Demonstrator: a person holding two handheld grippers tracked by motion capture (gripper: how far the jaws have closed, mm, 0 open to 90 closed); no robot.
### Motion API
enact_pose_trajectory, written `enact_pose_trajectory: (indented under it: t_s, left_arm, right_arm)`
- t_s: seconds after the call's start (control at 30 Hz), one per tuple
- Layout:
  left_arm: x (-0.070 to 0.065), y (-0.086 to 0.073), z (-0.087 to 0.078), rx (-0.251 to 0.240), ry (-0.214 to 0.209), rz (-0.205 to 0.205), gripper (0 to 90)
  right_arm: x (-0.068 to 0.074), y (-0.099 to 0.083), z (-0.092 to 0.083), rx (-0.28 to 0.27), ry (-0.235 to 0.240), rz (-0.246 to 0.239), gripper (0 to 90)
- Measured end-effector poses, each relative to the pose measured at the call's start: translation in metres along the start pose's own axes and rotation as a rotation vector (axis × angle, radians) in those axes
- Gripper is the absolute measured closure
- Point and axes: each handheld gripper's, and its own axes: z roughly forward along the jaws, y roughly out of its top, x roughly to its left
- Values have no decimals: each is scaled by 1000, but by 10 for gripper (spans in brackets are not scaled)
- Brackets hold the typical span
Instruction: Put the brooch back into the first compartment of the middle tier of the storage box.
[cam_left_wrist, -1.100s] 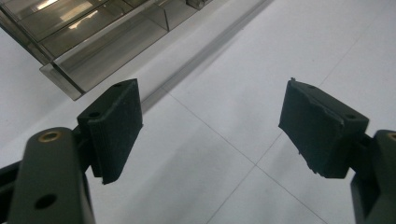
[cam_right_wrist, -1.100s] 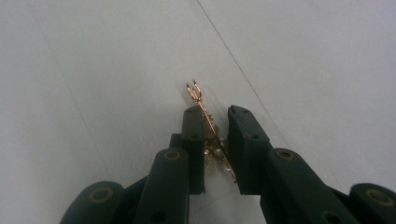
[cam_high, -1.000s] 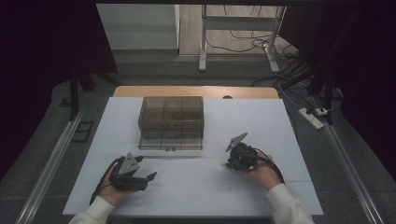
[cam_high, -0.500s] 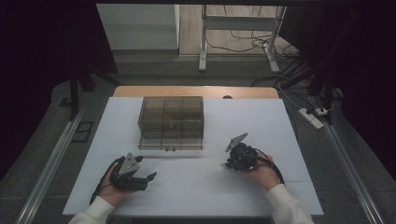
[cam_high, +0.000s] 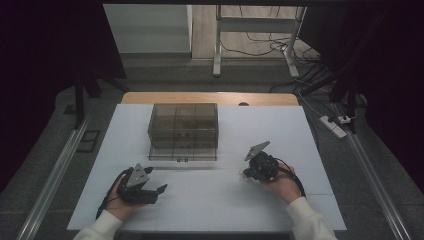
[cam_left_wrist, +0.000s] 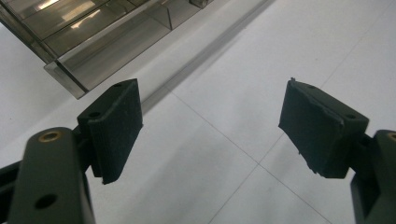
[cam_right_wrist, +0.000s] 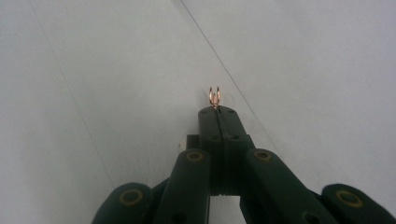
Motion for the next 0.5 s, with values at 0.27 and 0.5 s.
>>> enact_pose_trajectory:
  t_s: [0.27, 0.5]
  left_arm:
    - [0, 0, 0, 3, 1, 2, 209]
    - [-1, 0, 0, 2, 0, 0, 209]
  right_arm:
    - [-1, 2, -12, -66, 3, 16, 896]
    - [1, 5, -25, -148, 11, 27, 896]
